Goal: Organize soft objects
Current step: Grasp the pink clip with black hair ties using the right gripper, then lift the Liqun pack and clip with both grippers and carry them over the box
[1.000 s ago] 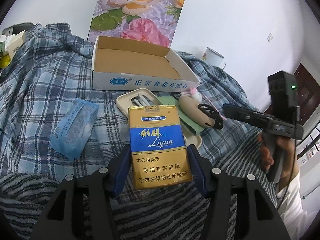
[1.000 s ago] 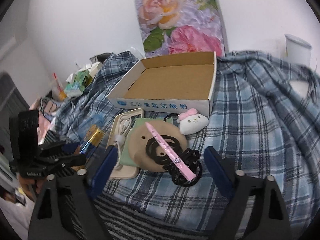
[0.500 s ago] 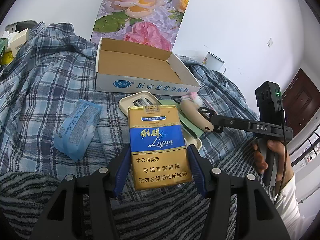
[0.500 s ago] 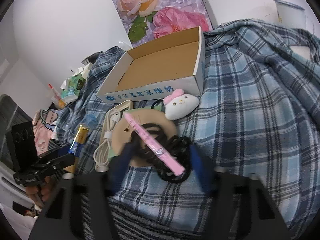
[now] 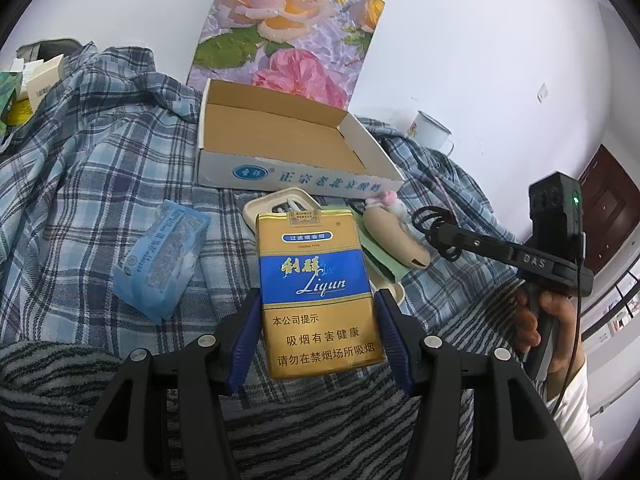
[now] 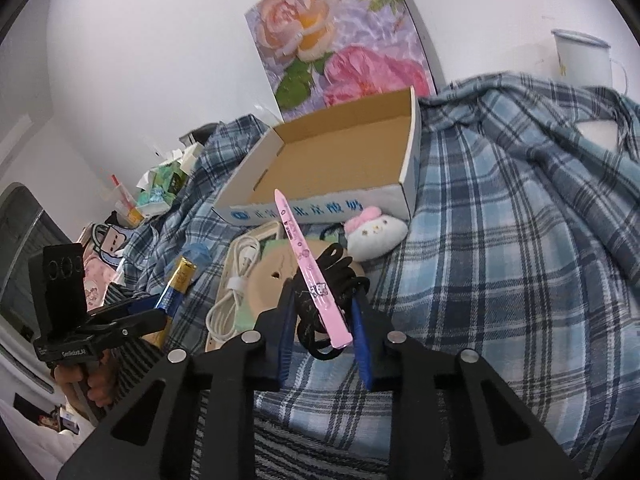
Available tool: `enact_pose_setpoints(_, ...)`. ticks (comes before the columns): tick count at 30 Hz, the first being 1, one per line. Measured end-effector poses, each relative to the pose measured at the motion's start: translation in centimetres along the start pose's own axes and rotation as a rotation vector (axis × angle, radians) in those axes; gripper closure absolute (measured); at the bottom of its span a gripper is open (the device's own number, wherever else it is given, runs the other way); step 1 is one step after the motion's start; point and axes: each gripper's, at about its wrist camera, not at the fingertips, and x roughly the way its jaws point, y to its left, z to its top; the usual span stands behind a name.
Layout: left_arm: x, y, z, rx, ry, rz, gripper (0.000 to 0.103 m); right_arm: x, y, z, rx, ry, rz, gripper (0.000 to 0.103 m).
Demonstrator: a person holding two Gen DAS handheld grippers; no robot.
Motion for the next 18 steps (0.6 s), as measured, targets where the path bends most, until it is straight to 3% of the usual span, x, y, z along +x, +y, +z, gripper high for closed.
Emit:
enact_pose_setpoints(11, -1.0, -0.7, 0.7, 0.009, -0.058, 0.001, 0.045, -2.2, 2.9, 0.0, -0.134, -0.122, -0.014, 0.079)
enact_pose_setpoints(18, -2.8, -2.7, 2.4, 0.067, -0.116, 0.028, 0.045, -3.5, 5.4, 0.5, -0.239, -0.185, -0.04, 0.079)
